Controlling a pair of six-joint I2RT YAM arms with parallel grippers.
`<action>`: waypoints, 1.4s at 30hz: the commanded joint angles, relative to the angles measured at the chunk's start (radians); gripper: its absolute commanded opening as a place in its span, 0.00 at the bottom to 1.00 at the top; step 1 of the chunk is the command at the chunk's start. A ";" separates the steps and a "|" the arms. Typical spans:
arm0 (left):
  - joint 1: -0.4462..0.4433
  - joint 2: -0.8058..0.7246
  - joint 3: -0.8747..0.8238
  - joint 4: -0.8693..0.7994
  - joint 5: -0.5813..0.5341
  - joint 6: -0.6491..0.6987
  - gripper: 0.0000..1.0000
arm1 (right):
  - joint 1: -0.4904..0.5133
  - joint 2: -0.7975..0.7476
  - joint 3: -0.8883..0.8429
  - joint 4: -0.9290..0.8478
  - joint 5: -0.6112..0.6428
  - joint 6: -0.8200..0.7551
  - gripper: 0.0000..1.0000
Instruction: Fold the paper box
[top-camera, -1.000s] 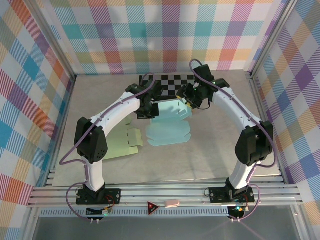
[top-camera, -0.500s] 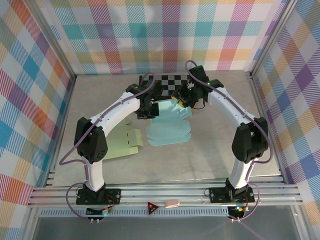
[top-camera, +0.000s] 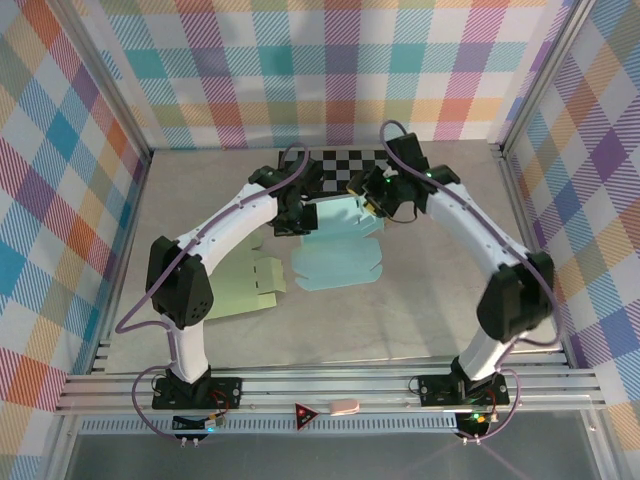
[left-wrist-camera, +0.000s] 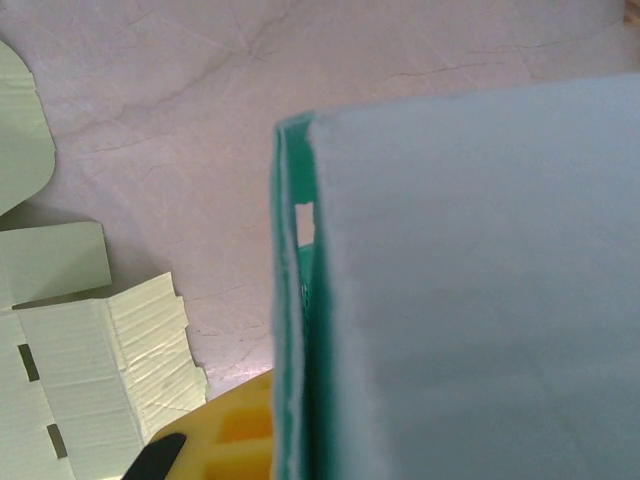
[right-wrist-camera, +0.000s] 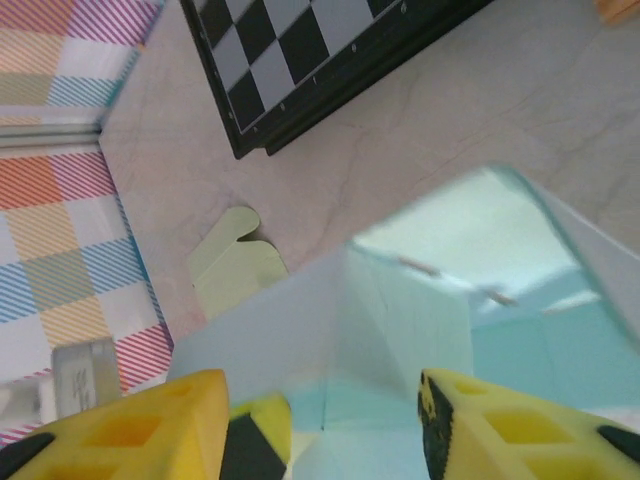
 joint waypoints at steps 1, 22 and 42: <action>-0.006 -0.038 0.036 -0.036 -0.005 0.019 0.00 | 0.010 -0.134 -0.097 0.017 0.057 -0.029 0.48; -0.006 -0.032 0.061 -0.048 -0.004 0.024 0.00 | 0.035 -0.083 -0.202 -0.040 0.197 -0.086 0.45; -0.006 -0.035 0.056 -0.045 0.011 0.024 0.00 | 0.047 -0.019 -0.174 0.094 0.077 -0.119 0.31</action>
